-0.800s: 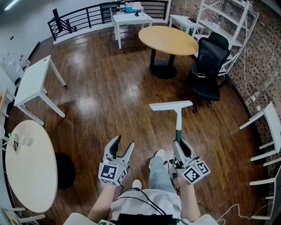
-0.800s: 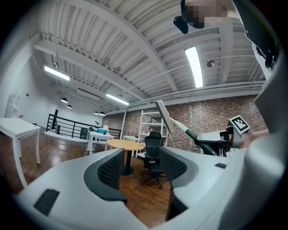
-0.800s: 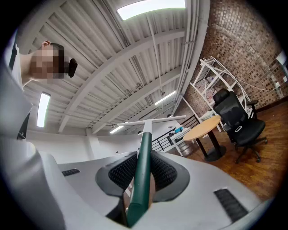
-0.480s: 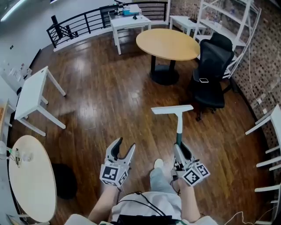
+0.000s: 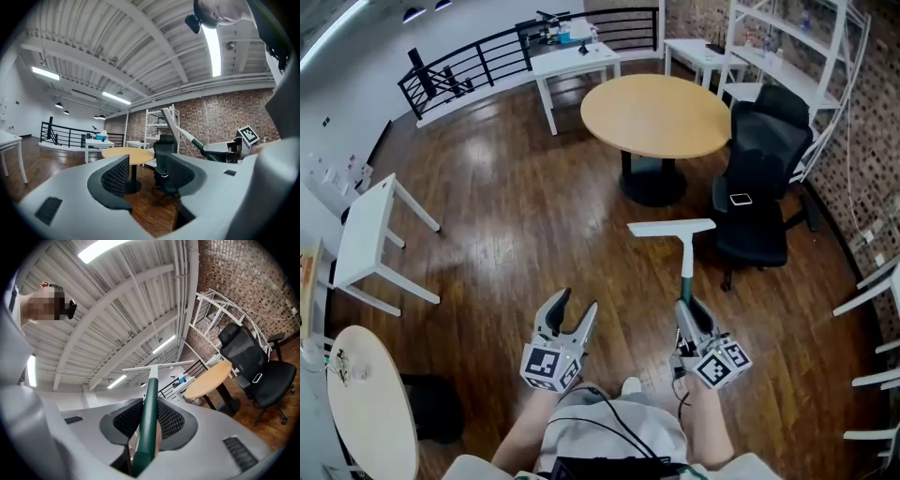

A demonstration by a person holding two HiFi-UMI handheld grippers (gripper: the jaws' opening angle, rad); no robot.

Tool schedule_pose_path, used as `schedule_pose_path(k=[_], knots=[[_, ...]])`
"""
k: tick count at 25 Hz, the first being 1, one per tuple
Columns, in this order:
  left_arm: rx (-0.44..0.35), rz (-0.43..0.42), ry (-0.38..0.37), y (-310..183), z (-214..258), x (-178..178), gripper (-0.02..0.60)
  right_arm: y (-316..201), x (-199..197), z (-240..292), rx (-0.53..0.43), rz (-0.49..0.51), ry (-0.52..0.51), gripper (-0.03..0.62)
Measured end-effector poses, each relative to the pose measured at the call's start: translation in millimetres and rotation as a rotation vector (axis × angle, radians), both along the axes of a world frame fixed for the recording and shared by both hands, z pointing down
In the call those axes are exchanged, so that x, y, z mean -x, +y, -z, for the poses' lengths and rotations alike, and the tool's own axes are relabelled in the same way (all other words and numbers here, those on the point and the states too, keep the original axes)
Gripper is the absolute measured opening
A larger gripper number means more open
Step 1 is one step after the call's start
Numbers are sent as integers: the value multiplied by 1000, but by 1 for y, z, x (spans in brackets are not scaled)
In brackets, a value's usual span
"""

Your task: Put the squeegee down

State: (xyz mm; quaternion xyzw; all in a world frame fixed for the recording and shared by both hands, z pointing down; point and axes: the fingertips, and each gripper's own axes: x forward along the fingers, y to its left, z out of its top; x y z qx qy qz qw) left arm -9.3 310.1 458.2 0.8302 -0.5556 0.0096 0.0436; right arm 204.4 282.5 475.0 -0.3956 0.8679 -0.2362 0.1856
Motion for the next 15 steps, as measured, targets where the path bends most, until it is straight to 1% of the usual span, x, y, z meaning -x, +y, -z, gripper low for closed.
schedule_pose_path(k=[2, 5, 9, 13, 15], knots=[[-12, 10, -7, -27, -2, 2, 233, -26, 4, -1, -8, 20, 11, 115], [-34, 10, -19, -76, -4, 8, 233, -71, 9, 2, -11, 6, 47, 115], [-27, -11, -10, -144, -4, 7, 232, -133, 13, -1, 11, -22, 95, 115], [-54, -40, 6, -236, -17, 11, 232, -214, 20, -17, 28, -49, 122, 115], [-48, -55, 41, -286, -13, 10, 233, -261, 26, -22, 43, -59, 140, 115]])
